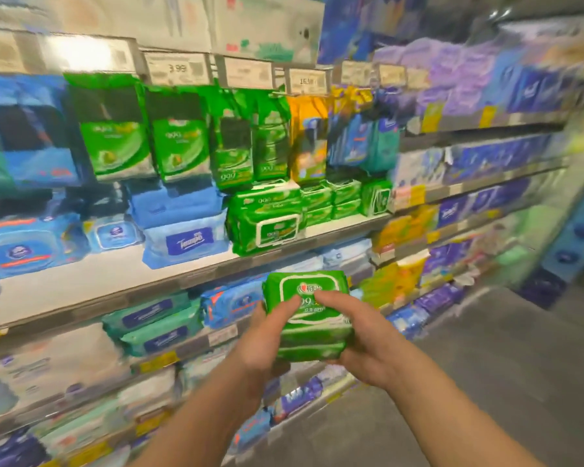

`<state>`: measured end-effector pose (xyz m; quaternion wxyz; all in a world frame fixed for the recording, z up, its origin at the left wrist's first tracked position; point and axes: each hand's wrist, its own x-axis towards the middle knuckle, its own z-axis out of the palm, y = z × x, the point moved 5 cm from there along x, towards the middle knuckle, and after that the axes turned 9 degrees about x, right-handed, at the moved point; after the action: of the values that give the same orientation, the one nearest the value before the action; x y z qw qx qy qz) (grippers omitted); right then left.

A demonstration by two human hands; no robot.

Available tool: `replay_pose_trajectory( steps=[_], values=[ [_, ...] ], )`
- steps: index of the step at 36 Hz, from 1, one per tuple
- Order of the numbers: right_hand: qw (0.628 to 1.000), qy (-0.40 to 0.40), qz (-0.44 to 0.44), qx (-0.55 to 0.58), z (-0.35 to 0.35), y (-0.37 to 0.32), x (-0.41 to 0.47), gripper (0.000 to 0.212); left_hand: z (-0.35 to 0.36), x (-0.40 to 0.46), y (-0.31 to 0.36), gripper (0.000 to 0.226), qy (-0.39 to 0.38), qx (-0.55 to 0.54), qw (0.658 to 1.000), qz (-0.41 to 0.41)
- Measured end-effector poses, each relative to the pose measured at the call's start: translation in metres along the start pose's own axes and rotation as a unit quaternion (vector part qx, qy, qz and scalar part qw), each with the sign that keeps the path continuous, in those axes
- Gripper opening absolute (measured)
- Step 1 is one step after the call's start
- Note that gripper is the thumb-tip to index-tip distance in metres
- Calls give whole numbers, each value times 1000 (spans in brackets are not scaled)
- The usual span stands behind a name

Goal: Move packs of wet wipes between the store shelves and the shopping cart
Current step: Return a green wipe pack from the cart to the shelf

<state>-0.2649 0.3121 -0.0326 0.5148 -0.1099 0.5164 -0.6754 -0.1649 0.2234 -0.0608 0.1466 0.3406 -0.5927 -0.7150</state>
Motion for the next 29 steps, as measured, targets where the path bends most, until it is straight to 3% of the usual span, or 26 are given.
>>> replay_pose_trajectory(
  steps=[2,7,10,13,15,18,19,21,22,25,29],
  values=[
    [1000,25,-14,2,-17,-14,12,39,11,23,6,74,-6,8,1000,1],
    [997,57,-44,-29,-51,-55,46,26,42,83,29,81,-47,-8,999,-7],
    [993,80,-57,-62,-66,-79,69,52,56,121,41,69,-65,17,998,18],
    [990,85,-53,-95,-76,-105,93,57,65,158,60,47,-51,58,996,44],
    [990,80,-53,-103,-84,-122,109,62,70,183,74,51,-42,79,995,45],
    [990,72,-72,-97,-96,-147,130,61,81,217,95,81,-32,117,990,68],
    [990,77,-79,-90,-100,-154,136,60,85,224,102,81,-37,130,987,85],
    [990,81,-90,-76,-107,-165,148,57,89,235,115,58,-24,146,981,126],
    [990,83,-95,-68,-112,-169,155,56,89,241,122,58,0,168,976,137],
    [988,84,-121,-50,-126,-181,174,59,93,281,118,95,47,239,951,190],
    [984,77,-151,-50,-146,-199,202,69,99,299,128,82,47,273,939,204]
  ],
)
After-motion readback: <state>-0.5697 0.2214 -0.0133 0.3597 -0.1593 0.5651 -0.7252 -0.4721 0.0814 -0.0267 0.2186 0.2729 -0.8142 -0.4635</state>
